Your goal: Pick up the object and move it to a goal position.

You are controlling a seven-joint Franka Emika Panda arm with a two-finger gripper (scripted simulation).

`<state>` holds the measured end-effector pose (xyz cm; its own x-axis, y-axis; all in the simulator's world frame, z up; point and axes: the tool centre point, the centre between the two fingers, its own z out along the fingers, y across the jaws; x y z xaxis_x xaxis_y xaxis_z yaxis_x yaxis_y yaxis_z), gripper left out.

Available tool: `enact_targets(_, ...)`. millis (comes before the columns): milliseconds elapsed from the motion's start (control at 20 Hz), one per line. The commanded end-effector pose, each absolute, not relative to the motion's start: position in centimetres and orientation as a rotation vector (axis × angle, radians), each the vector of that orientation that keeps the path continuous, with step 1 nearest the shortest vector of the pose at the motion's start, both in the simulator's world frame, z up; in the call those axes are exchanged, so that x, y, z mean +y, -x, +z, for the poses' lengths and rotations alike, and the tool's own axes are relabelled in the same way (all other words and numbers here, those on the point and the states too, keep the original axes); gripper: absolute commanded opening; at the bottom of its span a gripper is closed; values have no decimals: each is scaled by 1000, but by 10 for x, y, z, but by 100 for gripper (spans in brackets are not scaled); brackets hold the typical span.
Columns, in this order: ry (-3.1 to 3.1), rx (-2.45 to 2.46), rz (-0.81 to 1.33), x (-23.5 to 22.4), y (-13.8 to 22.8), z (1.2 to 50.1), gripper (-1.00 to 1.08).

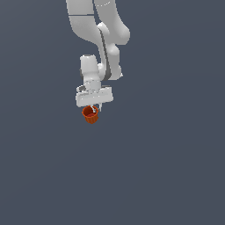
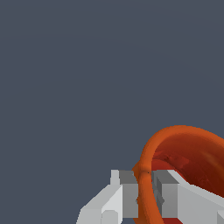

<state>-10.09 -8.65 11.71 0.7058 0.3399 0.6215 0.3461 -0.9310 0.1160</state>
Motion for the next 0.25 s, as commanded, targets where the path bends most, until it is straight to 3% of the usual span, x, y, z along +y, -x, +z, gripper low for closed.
enact_targets(0, 2892, -584, -1053, -90, 104, 119, -100)
enact_targets(200, 2892, -584, -1053, -92, 105, 119, -100)
